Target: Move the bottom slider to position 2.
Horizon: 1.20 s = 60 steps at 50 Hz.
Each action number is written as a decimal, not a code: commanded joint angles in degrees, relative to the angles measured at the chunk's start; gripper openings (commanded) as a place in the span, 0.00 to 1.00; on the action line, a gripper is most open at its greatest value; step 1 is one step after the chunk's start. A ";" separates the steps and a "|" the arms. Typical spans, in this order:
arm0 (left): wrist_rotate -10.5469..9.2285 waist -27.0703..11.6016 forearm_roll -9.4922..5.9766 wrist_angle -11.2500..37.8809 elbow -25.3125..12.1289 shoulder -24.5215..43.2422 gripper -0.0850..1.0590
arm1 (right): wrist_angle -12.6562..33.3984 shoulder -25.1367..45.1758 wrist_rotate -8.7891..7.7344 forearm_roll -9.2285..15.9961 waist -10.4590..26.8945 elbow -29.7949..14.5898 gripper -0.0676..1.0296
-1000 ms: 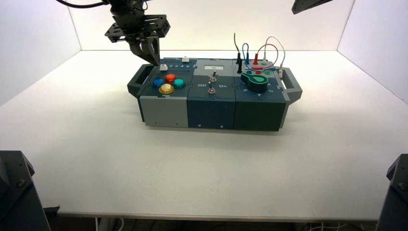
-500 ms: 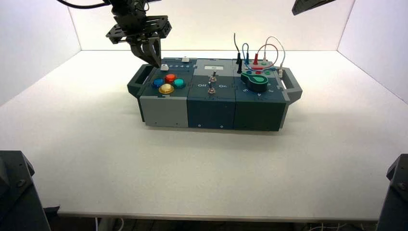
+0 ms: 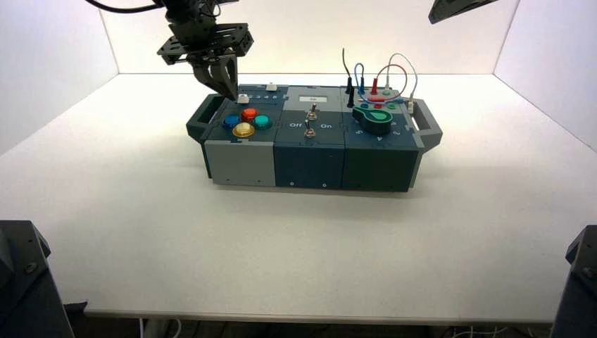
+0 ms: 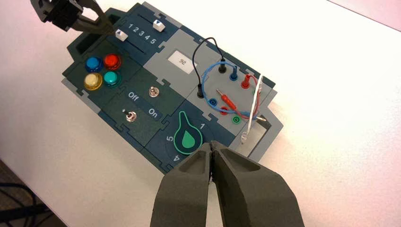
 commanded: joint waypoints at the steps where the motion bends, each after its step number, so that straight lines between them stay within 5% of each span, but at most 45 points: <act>1: -0.18 -1.23 -0.26 -0.09 -1.05 -0.97 0.05 | -0.35 -0.53 -0.53 0.18 0.18 -0.79 0.04; 60: -0.18 -1.76 -0.18 0.62 -1.67 -0.53 0.05 | -0.35 -0.70 -0.26 0.18 0.18 -0.53 0.04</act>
